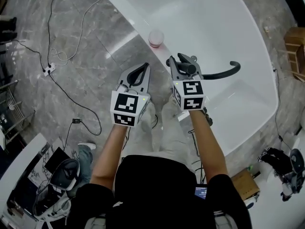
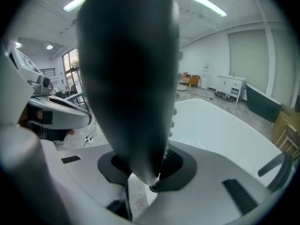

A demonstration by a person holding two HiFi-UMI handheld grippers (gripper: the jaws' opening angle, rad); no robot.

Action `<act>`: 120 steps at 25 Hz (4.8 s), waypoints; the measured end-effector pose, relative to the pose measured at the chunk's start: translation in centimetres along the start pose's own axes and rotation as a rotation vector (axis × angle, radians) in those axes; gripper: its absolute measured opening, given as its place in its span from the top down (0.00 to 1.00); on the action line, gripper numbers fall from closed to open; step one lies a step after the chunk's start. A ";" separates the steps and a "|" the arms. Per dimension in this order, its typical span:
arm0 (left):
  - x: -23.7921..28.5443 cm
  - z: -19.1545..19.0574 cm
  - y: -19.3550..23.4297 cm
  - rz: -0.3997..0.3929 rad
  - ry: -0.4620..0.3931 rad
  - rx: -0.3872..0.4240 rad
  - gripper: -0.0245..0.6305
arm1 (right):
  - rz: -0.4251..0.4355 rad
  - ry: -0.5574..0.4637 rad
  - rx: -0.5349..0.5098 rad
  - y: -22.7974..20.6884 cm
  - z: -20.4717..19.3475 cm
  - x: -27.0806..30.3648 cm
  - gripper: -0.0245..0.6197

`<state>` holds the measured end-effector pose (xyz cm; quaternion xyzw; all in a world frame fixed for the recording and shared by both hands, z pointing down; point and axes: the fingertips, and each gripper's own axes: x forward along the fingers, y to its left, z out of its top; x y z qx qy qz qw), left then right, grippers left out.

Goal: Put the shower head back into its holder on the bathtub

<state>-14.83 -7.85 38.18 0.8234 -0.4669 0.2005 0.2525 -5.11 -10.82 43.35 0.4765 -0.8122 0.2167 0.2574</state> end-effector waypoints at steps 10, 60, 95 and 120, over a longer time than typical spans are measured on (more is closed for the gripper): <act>1.5 -3.7 1.2 0.009 0.047 -0.011 0.94 | -0.064 0.076 0.019 -1.1 -6.0 3.9 0.79; -3.7 0.6 -1.5 0.077 0.035 0.093 0.94 | 0.012 0.022 0.020 -0.6 -0.9 -4.7 0.79; -22.5 25.2 -12.8 0.112 -0.466 0.193 0.94 | 0.047 -0.575 -0.157 1.9 27.1 -33.1 0.93; -24.3 28.2 -14.1 0.151 -0.526 0.257 0.94 | 0.049 -0.630 -0.173 1.6 28.9 -34.7 0.93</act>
